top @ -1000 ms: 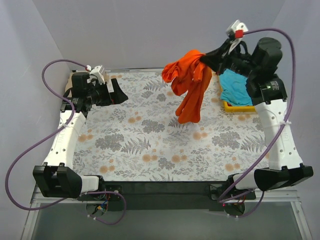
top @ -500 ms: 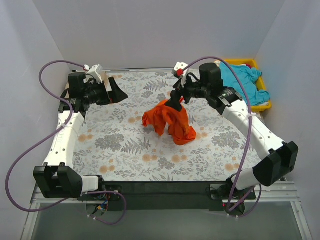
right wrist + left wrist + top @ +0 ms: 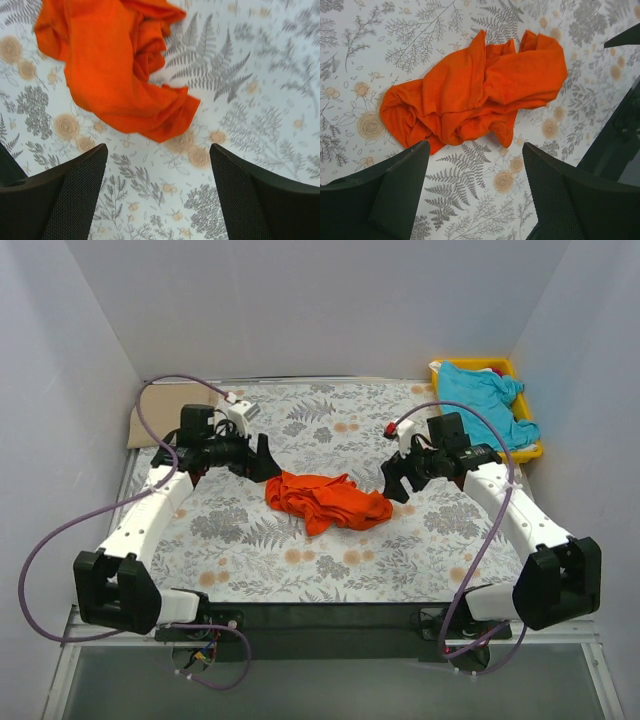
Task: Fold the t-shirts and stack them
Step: Move the tshirt to the center of the board, then flatten the tshirt out
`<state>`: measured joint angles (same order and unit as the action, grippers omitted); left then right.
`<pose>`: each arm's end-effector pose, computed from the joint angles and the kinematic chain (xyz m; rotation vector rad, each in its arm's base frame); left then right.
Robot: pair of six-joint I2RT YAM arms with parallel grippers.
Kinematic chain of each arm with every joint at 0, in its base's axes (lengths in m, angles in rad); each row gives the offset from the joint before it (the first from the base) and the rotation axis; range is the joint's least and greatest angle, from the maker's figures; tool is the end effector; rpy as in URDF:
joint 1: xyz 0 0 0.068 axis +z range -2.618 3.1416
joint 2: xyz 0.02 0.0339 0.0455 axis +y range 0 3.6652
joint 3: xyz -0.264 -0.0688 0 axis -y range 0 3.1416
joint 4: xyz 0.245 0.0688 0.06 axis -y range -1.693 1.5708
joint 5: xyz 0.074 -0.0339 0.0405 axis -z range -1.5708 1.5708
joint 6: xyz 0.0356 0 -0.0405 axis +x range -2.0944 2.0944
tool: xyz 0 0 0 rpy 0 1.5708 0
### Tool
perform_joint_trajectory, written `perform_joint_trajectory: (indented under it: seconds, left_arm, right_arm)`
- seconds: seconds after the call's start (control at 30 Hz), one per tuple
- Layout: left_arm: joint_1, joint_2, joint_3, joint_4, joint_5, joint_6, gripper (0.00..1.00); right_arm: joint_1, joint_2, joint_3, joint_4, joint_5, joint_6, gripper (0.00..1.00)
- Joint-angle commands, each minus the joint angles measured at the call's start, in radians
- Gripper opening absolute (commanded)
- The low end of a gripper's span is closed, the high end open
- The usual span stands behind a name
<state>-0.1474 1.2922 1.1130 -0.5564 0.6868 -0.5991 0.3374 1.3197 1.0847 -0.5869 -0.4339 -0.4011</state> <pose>0.2682 -0.0626 0.3146 -0.1630 2.3753 -1.1634 0.2583 0.1065 0.2927 -1.0332 2.1085 0.4861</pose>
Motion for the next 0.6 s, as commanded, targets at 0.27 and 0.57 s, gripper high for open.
perform_joint_trajectory:
  seconds: [0.27,0.57]
  left_arm:
    - [-0.199,0.324,0.097,0.021,-0.145,0.119,0.59]
    - [-0.242,0.420,0.136,0.046,-0.127,0.071,0.46]
  right_arm:
    - [-0.044,0.210,-0.035,-0.018,0.027,0.059,0.63]
    - [-0.075,0.334,-0.043,0.033,0.049,0.104,0.51]
